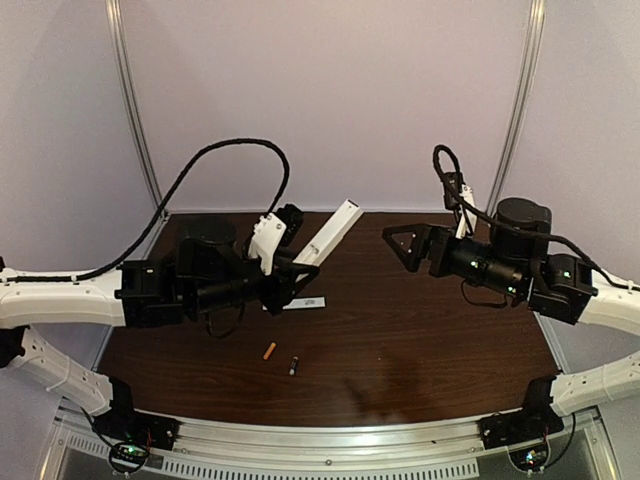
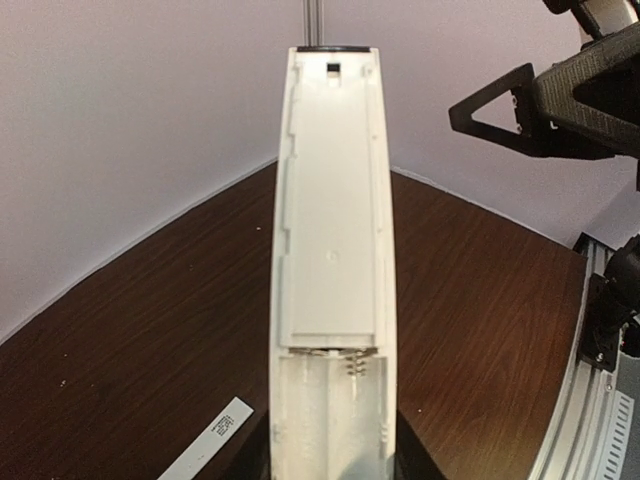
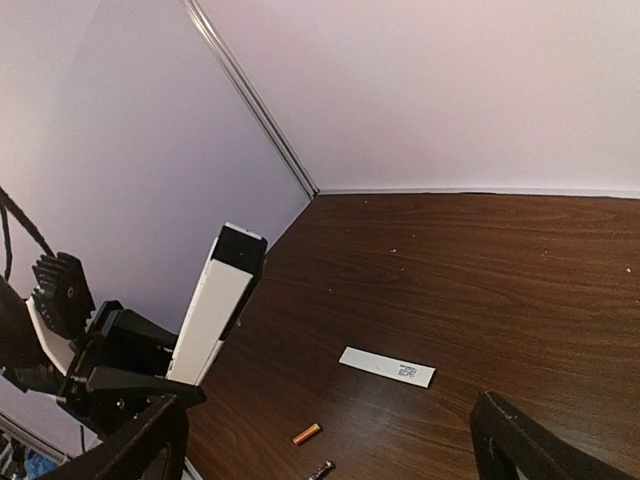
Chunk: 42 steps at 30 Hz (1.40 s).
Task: Load the batteries into the remote control
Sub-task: Pass from the left arm to the right
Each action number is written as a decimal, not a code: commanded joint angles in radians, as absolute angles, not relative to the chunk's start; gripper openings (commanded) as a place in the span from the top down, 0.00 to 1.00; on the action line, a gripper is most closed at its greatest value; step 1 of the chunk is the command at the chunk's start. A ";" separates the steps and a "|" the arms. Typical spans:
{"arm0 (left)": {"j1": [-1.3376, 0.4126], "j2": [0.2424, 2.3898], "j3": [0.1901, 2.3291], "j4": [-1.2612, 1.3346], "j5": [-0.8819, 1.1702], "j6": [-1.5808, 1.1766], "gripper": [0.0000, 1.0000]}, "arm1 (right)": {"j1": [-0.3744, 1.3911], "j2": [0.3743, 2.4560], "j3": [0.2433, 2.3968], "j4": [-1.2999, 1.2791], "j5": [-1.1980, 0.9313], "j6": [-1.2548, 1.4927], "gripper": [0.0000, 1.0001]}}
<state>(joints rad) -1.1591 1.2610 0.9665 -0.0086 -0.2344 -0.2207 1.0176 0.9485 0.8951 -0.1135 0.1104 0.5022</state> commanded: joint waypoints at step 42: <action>-1.215 1.404 1.017 0.112 -0.338 -0.249 1.00 | 0.847 1.307 0.836 0.412 -0.293 1.088 0.52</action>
